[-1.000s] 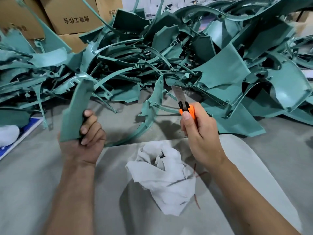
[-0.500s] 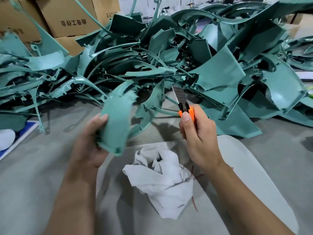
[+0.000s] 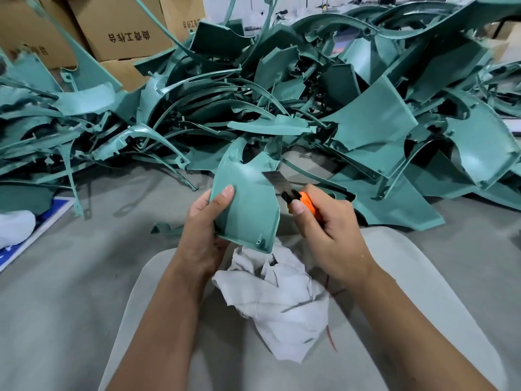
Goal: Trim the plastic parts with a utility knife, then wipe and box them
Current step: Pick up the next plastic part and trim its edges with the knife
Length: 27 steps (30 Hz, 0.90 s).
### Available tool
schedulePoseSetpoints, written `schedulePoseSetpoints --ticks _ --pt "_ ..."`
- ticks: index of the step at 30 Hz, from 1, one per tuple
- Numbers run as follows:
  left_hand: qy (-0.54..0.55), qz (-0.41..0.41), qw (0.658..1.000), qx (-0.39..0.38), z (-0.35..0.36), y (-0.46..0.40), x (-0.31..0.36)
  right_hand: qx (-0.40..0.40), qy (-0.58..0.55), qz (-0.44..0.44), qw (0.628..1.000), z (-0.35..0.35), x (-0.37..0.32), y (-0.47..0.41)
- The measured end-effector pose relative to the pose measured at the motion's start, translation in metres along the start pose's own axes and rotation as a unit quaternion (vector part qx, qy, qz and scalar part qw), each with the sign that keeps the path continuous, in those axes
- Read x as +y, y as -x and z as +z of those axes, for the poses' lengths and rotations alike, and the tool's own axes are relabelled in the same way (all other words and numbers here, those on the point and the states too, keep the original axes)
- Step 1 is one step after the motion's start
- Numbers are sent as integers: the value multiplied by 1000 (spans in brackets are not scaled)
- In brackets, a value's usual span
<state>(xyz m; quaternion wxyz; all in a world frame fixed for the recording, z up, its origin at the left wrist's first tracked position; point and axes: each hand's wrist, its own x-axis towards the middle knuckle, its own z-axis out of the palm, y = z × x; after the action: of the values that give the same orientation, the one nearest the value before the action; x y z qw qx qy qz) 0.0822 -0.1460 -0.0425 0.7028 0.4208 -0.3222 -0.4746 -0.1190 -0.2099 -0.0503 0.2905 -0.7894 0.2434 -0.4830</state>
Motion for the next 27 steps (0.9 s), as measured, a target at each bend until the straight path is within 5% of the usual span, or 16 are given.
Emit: schedulePoseSetpoints --ticks 9,17,27 --pt "8 -16 999 -31 -6 1 6 -30 -18 -23 999 -4 -1 0" --pt "-49 -27 998 -36 -13 2 7 81 77 24 993 -4 12 -10" --pt "-11 -25 999 -26 -14 2 7 19 88 -122 988 -4 0 1"
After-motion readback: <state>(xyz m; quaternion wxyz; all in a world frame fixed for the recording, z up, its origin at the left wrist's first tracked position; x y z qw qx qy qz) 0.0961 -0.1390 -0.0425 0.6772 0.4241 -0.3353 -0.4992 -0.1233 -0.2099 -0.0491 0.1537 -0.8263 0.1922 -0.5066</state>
